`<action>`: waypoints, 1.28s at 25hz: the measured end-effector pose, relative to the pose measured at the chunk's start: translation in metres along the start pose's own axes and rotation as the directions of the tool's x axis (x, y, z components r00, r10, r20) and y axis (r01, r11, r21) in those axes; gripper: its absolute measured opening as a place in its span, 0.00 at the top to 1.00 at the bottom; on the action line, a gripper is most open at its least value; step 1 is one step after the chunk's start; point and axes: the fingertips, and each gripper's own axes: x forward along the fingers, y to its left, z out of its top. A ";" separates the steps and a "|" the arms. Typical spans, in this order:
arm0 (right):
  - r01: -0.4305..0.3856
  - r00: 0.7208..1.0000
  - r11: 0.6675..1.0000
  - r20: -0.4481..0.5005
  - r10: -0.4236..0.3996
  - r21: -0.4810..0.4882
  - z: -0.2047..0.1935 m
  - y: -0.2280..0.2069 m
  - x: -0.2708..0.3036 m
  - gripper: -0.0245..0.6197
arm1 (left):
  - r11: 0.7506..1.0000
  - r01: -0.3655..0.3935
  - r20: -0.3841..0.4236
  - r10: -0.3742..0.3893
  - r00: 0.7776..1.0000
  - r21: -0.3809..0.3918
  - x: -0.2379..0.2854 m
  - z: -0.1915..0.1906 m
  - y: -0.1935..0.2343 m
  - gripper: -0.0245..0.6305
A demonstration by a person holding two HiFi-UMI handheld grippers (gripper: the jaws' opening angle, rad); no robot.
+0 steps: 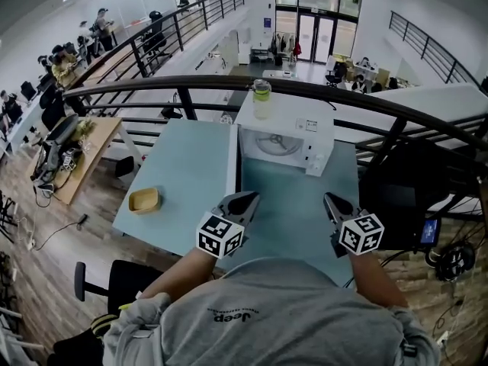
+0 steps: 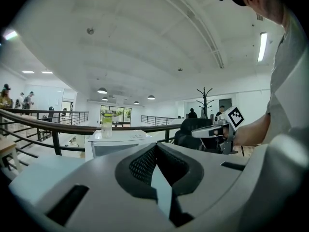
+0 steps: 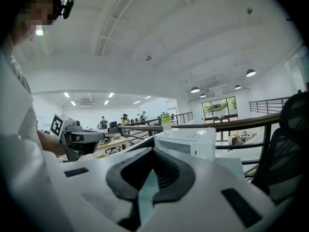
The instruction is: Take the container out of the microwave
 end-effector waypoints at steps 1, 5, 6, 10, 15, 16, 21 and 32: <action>-0.001 1.000 1.000 0.001 0.001 0.001 0.000 0.000 -0.001 0.94 | 1.000 -0.002 -0.001 0.002 1.000 0.000 -0.001 0.000 0.000 0.93; -0.006 1.000 1.000 -0.002 0.006 0.005 -0.001 0.002 -0.003 0.94 | 1.000 -0.003 -0.002 0.003 1.000 -0.001 -0.004 -0.002 -0.004 0.93; -0.008 1.000 1.000 -0.001 0.008 0.008 -0.001 0.002 -0.003 0.94 | 1.000 -0.003 -0.003 0.003 1.000 0.000 -0.005 -0.003 -0.004 0.93; -0.022 1.000 1.000 0.002 0.022 0.009 -0.002 0.003 -0.003 0.94 | 1.000 -0.005 -0.006 0.005 1.000 -0.003 -0.005 -0.005 -0.005 0.93; -0.034 0.999 0.999 -0.010 0.034 0.006 -0.005 0.001 -0.004 0.94 | 1.000 -0.002 -0.002 0.002 1.000 -0.004 -0.004 -0.005 -0.007 0.93; -0.034 0.999 0.999 -0.013 0.034 0.004 -0.005 0.000 -0.004 0.94 | 1.000 -0.002 -0.001 0.002 1.000 -0.004 -0.004 -0.005 -0.008 0.93; -0.040 0.999 0.999 -0.021 0.040 -0.008 -0.003 -0.003 0.000 0.94 | 1.000 -0.003 0.000 0.003 1.000 -0.003 -0.001 -0.007 -0.008 0.93; -0.041 0.999 0.999 -0.019 0.040 -0.023 0.005 -0.010 0.009 0.94 | 1.000 -0.002 0.010 0.002 1.000 0.002 0.006 -0.002 -0.001 0.93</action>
